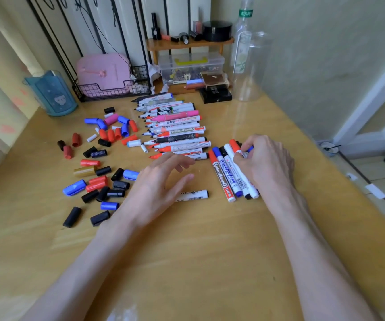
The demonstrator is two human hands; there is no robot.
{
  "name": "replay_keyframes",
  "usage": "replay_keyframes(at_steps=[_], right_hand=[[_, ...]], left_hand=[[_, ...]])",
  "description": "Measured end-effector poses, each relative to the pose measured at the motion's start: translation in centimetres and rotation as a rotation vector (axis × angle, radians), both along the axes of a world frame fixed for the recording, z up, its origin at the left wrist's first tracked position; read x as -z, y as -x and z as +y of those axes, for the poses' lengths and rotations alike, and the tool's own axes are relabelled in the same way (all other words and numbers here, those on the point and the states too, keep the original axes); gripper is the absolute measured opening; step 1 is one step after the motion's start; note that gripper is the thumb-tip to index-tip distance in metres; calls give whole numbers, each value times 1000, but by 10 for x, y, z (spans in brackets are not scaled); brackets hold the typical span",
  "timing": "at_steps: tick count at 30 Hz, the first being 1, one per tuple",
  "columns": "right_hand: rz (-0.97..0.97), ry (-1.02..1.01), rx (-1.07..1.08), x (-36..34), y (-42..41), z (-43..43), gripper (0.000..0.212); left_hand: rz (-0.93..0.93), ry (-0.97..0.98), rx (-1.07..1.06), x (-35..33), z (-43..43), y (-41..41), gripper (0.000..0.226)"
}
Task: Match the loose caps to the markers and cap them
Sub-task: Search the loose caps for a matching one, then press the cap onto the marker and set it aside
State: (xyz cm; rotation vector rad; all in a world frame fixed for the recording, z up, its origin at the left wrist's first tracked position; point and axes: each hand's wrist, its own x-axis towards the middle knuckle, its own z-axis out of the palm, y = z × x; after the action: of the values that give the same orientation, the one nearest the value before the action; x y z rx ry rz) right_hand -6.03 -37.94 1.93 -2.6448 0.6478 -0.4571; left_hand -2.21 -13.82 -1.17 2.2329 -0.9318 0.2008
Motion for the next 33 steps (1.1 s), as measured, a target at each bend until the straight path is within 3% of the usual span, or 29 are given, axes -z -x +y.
replay_keyframes(at_steps=[7, 12, 18, 22, 26, 33], right_hand=[[-122, 48, -94, 3, -3, 5, 22], [-221, -44, -482, 10, -7, 25, 20], [-25, -82, -852, 23, -2, 58, 37], [54, -55, -886, 29, 0, 66, 30], [14, -57, -881, 33, -3, 69, 21], [-82, 36, -813, 40, -10, 75, 23]], left_hand=[[-4, 17, -45, -4, 21, -2, 22], [-3, 20, -81, -7, 47, -3, 24], [14, 44, -172, -7, 91, -8, 21], [25, 90, -236, -6, 117, -11, 20], [12, 90, -271, -3, 130, -14, 17], [-31, 1, -253, 0, 126, -14, 15]])
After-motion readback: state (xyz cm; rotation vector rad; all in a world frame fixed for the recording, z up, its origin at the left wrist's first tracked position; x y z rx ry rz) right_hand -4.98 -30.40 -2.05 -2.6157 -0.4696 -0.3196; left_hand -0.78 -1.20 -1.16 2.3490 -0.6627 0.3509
